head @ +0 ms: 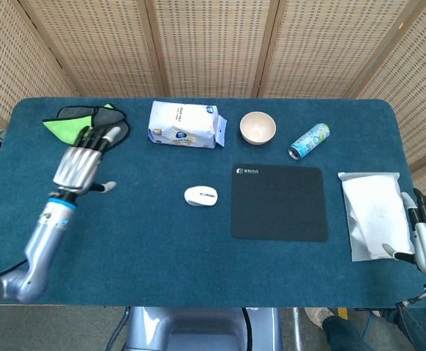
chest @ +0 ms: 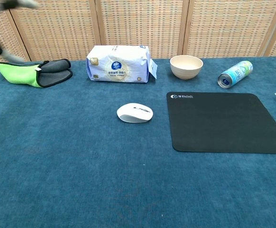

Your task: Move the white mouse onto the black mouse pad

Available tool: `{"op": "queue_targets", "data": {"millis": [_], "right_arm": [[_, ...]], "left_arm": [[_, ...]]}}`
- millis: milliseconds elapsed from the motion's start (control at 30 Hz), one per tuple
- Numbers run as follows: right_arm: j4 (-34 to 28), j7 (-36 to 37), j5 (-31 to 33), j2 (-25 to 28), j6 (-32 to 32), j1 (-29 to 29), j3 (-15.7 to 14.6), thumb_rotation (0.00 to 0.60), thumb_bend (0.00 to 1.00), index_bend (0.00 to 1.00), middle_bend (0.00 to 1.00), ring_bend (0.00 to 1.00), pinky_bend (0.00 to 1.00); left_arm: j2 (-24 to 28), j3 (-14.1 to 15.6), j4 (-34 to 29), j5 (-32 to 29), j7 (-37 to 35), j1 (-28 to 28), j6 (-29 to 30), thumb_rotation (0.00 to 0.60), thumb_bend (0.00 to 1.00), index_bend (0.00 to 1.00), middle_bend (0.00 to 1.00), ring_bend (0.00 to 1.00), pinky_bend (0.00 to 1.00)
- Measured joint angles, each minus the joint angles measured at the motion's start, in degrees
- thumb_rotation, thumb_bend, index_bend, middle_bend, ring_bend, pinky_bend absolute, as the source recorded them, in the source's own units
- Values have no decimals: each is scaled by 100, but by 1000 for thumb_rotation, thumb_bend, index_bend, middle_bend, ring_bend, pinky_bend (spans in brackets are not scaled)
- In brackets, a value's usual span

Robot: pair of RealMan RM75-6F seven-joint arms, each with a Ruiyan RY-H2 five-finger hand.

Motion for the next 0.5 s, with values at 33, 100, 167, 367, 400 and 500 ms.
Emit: {"op": "queue_targets", "data": {"millis": [33,100,167,367,400,500], "right_arm": [[-31,-55,-34,2,-57,74,7,600,0,0,0,0,0],[-134,-132,-99,17,-270,252,24,600,0,0,0,0,0],[-266,-191,-135,36,-553,458,50,600,0,0,0,0,0],[-592,-388,-38,-80,-1657,1293,191,600,0,0,0,0,0],[-624,-450,18,-132,-1824,1443,221,600,0,0,0,0,0],[-663,-739,312,-426,-2343,1950,328,600,0,0,0,0,0]], "left_arm": [[132,86,-91,60,-59,266,271,600,0,0,0,0,0],[325,225,-242,107,-137,642,620,600,0,0,0,0,0],[544,384,-430,133,-216,1022,922,600,0,0,0,0,0],[1010,697,-792,163,-487,1748,1335,600,0,0,0,0,0],[1052,732,-821,187,-514,1804,1355,600,0,0,0,0,0],[1089,787,-828,324,-592,1937,1409,600,0,0,0,0,0]]}}
